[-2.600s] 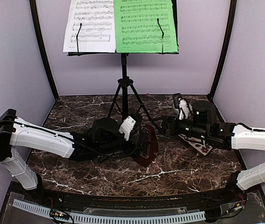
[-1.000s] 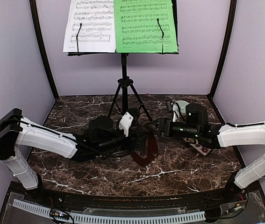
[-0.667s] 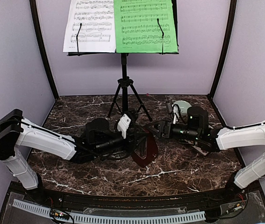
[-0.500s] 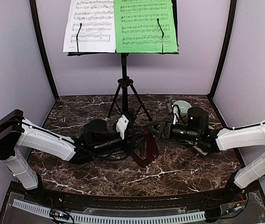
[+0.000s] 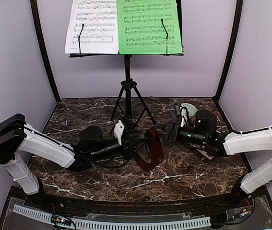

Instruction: Set up the instrument practice props

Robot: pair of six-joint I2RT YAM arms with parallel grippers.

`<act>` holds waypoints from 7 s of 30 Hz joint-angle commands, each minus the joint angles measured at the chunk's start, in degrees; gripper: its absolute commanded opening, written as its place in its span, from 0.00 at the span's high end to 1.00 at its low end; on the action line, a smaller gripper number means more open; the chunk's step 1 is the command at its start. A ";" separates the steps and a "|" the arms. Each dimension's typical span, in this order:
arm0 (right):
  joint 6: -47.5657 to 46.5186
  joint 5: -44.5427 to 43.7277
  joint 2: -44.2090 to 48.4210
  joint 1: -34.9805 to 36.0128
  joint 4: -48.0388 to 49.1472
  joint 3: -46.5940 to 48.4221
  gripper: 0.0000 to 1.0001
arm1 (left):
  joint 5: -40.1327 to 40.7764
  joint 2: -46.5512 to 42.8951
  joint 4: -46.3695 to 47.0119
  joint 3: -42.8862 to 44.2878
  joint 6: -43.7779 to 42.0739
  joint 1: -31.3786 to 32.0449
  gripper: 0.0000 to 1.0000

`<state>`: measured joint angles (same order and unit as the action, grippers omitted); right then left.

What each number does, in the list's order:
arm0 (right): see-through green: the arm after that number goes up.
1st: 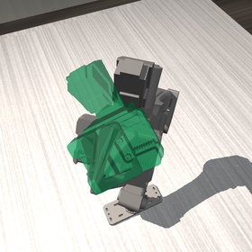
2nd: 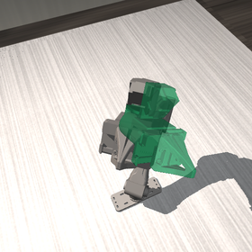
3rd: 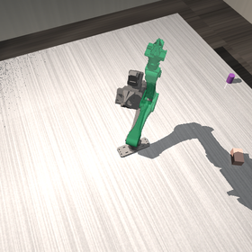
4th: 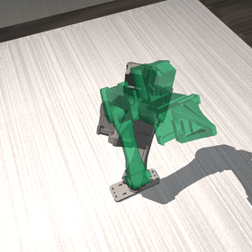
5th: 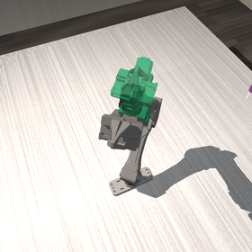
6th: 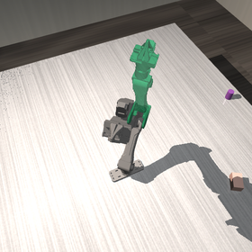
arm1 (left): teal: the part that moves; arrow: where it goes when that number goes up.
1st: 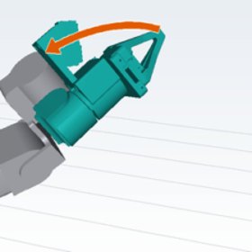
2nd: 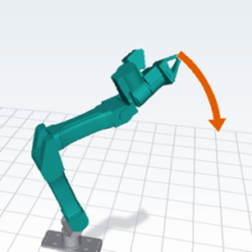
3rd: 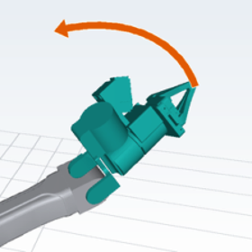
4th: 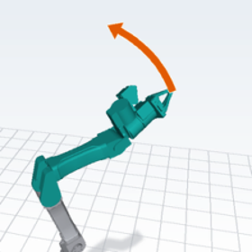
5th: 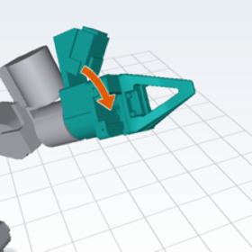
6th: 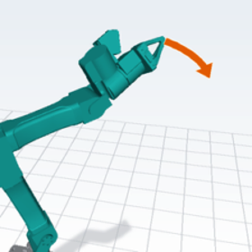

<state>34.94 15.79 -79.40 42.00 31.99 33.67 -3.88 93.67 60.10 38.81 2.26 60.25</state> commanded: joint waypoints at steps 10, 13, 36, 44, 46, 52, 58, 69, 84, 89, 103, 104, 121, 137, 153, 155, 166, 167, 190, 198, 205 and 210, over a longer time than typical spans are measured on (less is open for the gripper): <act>-5.23 -5.21 -1.77 -0.84 -21.10 -1.52 0.15 | 4.09 -16.62 -18.62 -1.10 1.41 -0.26 0.95; -5.69 -4.74 -1.10 -0.79 -21.41 -0.77 0.14 | 6.70 -20.82 -28.51 -0.48 3.05 -2.01 0.96; -5.78 -3.14 -1.63 -0.78 -20.76 0.69 0.13 | 6.42 -0.89 -87.45 29.80 8.90 -29.58 0.88; -6.36 -1.93 -2.23 -0.78 -20.90 2.33 0.12 | 4.07 9.78 -86.65 34.41 7.47 -33.59 0.87; -6.35 -1.79 -2.32 -0.78 -21.13 2.85 0.12 | 4.71 11.16 -86.15 34.89 8.06 -33.77 0.87; -6.51 -1.38 -2.26 -0.79 -21.25 3.70 0.11 | 6.11 12.15 -83.61 35.00 8.89 -33.89 0.57; -6.47 -0.75 -1.46 -0.78 -21.85 4.84 0.10 | 7.29 9.43 -81.97 33.75 8.52 -34.18 0.23; -6.26 -0.61 3.86 -0.69 -22.65 6.75 0.04 | -4.62 -8.23 -62.21 14.56 6.58 -33.99 0.24; -5.65 -8.24 12.73 -0.95 -29.74 1.33 0.03 | -14.57 -19.31 -37.82 -4.31 4.06 -20.39 0.52; -4.02 -7.32 12.45 -0.95 -27.22 -0.42 0.07 | -10.85 -16.37 -31.09 -4.57 6.36 -14.83 0.62; -3.50 -1.44 12.54 -0.82 -19.88 0.53 0.17 | -10.25 -5.94 -23.54 5.41 6.60 -6.61 0.82; -3.29 -1.02 12.51 -0.81 -19.24 0.76 0.18 | -10.59 -5.40 -23.70 6.08 6.68 -6.49 0.83; -1.80 1.90 8.15 0.39 -15.55 5.83 0.34 | -11.61 -0.98 -23.89 10.04 7.32 -5.85 0.90; -2.50 1.87 6.13 2.32 -15.54 7.74 0.41 | -12.27 0.25 -23.03 10.94 7.71 -5.54 0.90; -5.72 -0.70 4.95 4.39 -18.23 8.77 0.52 | -12.82 1.34 -22.48 12.16 8.72 -5.54 0.90; -5.91 -1.09 4.82 4.58 -18.72 8.95 0.56 | -13.06 1.68 -22.50 12.38 8.81 -5.41 0.90; -6.71 -2.67 4.06 5.62 -20.37 9.23 0.70 | -13.36 2.41 -23.62 13.23 8.10 -4.09 0.91; -6.77 -2.77 4.15 5.56 -20.53 9.30 0.70 | -12.88 2.07 -23.58 12.96 8.09 -4.09 0.91; -8.08 -2.08 4.54 5.63 -21.16 9.41 0.70 | -8.67 -10.69 -24.06 1.35 7.62 -8.92 0.54; -8.88 -0.87 6.79 5.55 -21.51 10.05 0.51 | -5.97 -8.18 -20.51 -1.46 10.29 -8.96 0.49; -9.22 -1.59 9.21 5.38 -25.58 13.85 0.32 | -4.49 0.19 -30.41 4.77 9.75 -9.62 0.63; -6.93 -8.71 12.96 4.68 -31.09 12.76 0.37 | -2.61 2.10 -32.76 7.01 9.25 -9.62 0.68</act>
<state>26.13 12.95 -70.17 47.22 5.23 46.37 -8.27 95.68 30.17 43.24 12.03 50.83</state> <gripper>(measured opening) 0.667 0.331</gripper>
